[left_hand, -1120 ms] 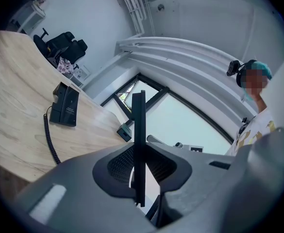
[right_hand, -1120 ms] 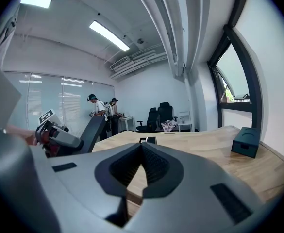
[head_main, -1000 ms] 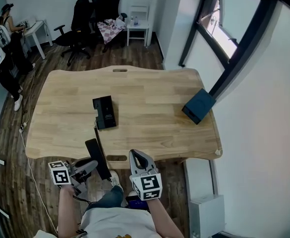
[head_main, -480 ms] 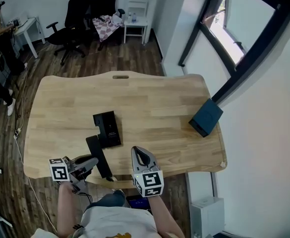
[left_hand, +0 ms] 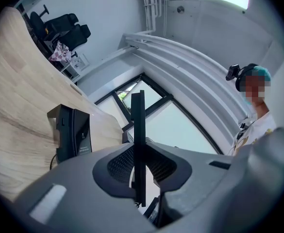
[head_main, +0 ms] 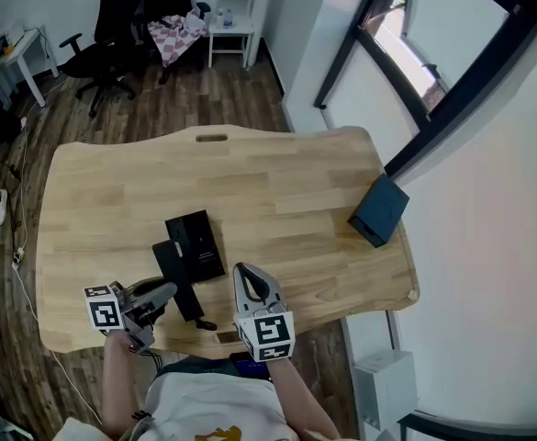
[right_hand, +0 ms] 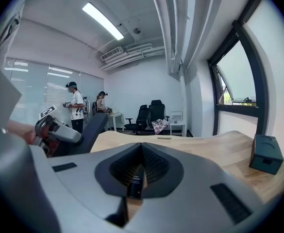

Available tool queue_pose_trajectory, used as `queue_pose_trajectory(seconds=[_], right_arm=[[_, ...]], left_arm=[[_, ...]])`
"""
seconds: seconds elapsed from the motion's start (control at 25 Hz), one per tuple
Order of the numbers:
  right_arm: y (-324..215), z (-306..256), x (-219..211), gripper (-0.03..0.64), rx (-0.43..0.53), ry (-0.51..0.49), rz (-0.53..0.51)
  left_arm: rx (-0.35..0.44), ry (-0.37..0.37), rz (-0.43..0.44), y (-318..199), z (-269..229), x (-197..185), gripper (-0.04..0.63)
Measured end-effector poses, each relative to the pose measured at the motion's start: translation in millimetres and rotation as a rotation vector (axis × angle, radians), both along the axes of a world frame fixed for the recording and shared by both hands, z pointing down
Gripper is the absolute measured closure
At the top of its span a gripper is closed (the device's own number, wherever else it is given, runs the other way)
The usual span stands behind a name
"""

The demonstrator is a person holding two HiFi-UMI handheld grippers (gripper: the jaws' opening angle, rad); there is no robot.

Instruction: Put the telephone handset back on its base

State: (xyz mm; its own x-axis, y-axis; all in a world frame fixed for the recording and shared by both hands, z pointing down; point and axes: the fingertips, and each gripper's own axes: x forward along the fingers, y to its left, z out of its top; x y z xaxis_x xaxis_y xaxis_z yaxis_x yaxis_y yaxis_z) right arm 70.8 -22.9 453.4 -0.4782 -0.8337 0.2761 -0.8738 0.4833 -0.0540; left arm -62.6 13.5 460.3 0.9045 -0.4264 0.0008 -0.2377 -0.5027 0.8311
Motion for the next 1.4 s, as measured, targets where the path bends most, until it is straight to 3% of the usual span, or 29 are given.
queue_pose_trajectory(seconds=[0.4, 0.76, 1.4], right_arm=[[-8.7, -0.4, -3.3, 0.611, -0.005, -0.002, 0.022], [-22.0, 7.4, -10.1, 0.611, -0.01, 0.01, -0.043], [-46.1, 33.8, -9.8, 0.611, -0.08, -0.036, -0.068]], left_arm=[[-0.016, 0.017, 0.0, -17.5, 3.7, -4.1, 0.525], [-0.01, 0.022, -0.036, -27.5, 5.5, -6.0, 0.525], [-0.063, 0.0, -0.043, -36.2, 29.8, -5.1, 0.525]])
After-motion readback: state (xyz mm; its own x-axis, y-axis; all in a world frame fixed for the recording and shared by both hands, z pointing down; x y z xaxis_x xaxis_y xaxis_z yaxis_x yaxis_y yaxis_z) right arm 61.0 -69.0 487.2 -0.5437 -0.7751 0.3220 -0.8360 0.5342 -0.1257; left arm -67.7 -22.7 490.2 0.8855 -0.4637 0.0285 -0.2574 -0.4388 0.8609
